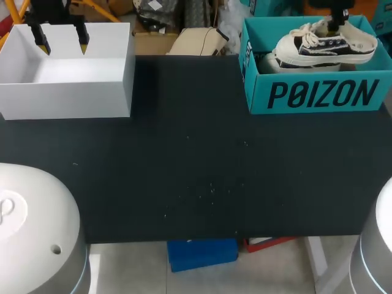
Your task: Take the shoe out of the shoebox, open the shoe tongue, remove and reinsert the insole, then place the shoe into the shoebox
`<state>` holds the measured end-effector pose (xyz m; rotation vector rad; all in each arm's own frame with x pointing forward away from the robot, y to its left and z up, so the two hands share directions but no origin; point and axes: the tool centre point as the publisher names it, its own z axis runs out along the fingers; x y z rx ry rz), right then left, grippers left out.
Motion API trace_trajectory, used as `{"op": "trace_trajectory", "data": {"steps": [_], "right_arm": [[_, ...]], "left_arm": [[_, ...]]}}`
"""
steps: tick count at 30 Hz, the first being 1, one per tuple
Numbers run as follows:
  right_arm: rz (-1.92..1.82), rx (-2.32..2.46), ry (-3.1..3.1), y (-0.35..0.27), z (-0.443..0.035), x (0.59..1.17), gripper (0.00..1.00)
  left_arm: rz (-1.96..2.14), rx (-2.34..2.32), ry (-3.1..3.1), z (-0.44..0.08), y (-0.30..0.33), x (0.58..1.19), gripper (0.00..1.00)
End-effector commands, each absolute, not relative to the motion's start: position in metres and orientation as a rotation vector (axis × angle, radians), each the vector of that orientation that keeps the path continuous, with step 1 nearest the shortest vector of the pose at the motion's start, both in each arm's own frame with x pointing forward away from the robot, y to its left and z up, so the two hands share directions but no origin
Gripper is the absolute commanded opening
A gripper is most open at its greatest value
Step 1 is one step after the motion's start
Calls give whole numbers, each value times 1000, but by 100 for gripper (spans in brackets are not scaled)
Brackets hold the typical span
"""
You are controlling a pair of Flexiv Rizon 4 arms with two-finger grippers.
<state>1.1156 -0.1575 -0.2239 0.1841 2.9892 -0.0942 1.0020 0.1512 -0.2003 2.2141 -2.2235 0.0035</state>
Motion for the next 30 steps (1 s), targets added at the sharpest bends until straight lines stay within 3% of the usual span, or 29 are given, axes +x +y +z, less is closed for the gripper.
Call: {"op": "trace_trajectory", "data": {"steps": [1,11,30], "right_arm": [[-141,182,2908,-124,-150,1056,0],[-136,223,2903,-33,-142,951,0],[43,50,3004,134,-240,832,0]], "left_arm": [[-1,2218,-2222,-200,150,1002,100],[-1,2218,-2222,-200,150,1002,100],[-1,2218,-2222,-200,150,1002,100]]}}
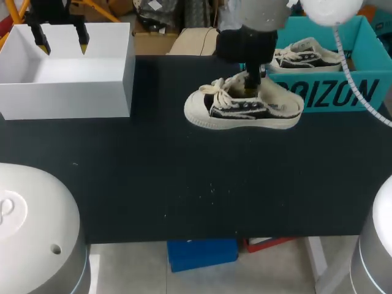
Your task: Take the shoe out of the shoebox, open the shoe tongue, remove and reinsert the insole, then place the shoe into the shoebox
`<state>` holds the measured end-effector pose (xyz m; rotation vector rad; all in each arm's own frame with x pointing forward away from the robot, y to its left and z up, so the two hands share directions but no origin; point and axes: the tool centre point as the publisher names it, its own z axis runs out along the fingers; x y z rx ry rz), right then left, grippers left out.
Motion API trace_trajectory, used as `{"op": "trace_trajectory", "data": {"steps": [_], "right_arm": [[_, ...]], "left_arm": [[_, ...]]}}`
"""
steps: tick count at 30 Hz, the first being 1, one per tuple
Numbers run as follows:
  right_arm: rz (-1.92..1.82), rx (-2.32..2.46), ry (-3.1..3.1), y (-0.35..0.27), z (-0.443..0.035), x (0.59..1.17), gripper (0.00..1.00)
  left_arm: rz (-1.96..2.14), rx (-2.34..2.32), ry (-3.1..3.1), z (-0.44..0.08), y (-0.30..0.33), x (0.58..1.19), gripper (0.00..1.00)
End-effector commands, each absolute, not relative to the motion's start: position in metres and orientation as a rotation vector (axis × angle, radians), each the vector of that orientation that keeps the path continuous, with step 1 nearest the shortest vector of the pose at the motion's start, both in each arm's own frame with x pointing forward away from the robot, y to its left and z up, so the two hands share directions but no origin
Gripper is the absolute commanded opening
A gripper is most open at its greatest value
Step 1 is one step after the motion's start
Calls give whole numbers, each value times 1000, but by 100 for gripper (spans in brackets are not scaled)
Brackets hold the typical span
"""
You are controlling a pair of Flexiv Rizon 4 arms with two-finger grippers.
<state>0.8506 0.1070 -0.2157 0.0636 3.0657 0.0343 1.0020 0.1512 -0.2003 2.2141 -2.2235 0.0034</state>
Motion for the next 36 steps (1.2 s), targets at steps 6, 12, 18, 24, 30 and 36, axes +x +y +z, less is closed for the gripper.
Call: {"op": "trace_trajectory", "data": {"steps": [6,12,18,24,30,36], "right_arm": [[82,-6,3026,167,-276,817,0],[116,-38,3039,191,-303,823,0],[128,-56,3042,214,-326,833,0],[138,-71,3064,232,-353,833,0],[108,-80,3069,238,-376,836,0],[71,-55,3065,238,-386,841,31]], "left_arm": [[-1,2218,-2222,-200,150,1002,100],[-1,2218,-2222,-200,150,1002,100],[-1,2218,-2222,-200,150,1002,100],[-1,2218,-2222,-200,150,1002,100],[-1,2218,-2222,-200,150,1002,100],[-1,2218,-2222,-200,150,1002,100]]}}
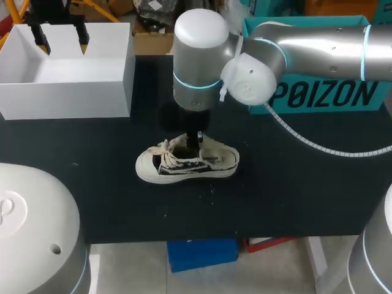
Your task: Take the shoe out of the shoebox, open the shoe tongue, remove and reinsert the insole, then place the shoe into the shoebox
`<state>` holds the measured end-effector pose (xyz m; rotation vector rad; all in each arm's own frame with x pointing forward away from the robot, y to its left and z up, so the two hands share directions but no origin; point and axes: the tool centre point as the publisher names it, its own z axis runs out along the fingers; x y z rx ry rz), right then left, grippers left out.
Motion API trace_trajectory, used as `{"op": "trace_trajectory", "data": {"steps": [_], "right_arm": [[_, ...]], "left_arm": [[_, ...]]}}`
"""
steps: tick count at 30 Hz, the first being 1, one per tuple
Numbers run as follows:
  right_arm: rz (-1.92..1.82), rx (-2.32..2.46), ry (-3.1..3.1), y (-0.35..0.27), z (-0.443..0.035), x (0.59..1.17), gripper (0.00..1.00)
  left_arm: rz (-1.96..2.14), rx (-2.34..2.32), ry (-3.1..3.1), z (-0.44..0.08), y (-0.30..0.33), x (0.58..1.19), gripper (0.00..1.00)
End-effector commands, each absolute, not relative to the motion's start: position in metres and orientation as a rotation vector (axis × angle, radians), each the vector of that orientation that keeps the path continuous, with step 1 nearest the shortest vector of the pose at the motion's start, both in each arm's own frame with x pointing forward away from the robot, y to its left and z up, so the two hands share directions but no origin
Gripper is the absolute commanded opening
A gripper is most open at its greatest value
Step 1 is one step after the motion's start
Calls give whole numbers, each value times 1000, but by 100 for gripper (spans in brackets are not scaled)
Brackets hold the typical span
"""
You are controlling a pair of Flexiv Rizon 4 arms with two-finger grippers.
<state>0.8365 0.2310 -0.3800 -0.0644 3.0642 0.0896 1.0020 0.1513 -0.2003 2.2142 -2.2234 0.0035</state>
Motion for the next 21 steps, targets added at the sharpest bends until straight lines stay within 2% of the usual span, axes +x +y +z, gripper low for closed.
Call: {"op": "trace_trajectory", "data": {"steps": [1,3,5,6,13,17,21], "right_arm": [[70,-50,3062,237,-385,842,34],[72,-46,3052,234,-379,844,31],[66,-44,3045,231,-371,844,40],[68,-35,3040,228,-367,845,41],[101,-42,3015,215,-326,842,33],[211,-60,3051,213,-306,835,39],[458,-136,3075,214,-293,826,40]], "left_arm": [[-1,2218,-2222,-200,150,1002,100],[-1,2218,-2222,-200,150,1002,100],[-1,2218,-2222,-200,150,1002,100],[-1,2218,-2222,-200,150,1002,100],[-1,2218,-2222,-200,150,1002,100],[-1,2218,-2222,-200,150,1002,100],[-1,2218,-2222,-200,150,1002,100]]}}
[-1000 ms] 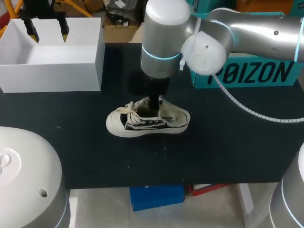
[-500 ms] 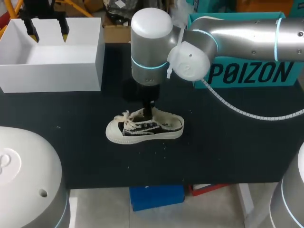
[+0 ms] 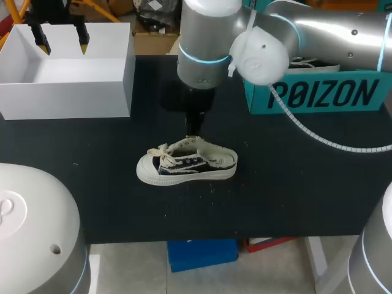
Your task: Take the shoe out of the shoebox, open the shoe tongue, remove and reinsert the insole, then place the shoe into the shoebox
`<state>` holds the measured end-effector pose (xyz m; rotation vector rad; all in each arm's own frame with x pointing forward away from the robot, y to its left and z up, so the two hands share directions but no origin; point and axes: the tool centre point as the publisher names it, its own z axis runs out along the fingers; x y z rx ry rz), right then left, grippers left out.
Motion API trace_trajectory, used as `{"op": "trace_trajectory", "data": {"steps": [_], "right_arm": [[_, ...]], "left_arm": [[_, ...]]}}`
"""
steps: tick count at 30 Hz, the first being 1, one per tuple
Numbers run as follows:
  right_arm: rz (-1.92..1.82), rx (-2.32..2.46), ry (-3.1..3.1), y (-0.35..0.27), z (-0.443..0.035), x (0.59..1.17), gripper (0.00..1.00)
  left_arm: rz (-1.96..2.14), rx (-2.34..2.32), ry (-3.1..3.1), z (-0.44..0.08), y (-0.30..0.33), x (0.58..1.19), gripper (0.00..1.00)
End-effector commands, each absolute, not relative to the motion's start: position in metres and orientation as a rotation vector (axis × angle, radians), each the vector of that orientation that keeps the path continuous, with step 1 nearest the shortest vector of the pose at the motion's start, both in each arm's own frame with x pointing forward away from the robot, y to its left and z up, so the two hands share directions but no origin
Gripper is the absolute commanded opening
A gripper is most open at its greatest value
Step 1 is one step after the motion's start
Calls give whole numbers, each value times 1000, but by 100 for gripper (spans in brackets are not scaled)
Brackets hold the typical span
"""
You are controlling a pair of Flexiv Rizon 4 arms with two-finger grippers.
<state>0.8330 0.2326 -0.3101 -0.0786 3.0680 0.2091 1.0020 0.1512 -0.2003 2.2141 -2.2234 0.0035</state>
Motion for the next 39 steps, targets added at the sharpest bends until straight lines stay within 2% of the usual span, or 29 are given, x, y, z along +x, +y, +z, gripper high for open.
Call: {"op": "trace_trajectory", "data": {"steps": [1,2,3,8,10,11,12,39], "right_arm": [[531,-176,3065,214,-291,825,40],[598,-184,3069,214,-288,823,46],[651,-167,3069,212,-288,823,47],[937,-218,2970,207,-283,824,43],[1080,-238,2905,204,-283,823,47],[1131,-272,2837,201,-283,823,95],[1139,-272,2811,199,-285,823,100],[1165,-246,2793,194,-286,824,100]], "left_arm": [[-1,2218,-2222,-200,150,1002,100],[-1,2218,-2222,-200,150,1002,100],[-1,2218,-2222,-200,150,1002,100],[-1,2218,-2222,-200,150,1002,100],[-1,2218,-2222,-200,150,1002,100],[-1,2218,-2222,-200,150,1002,100],[-1,2218,-2222,-200,150,1002,100],[-1,2218,-2222,-200,150,1002,100]]}}
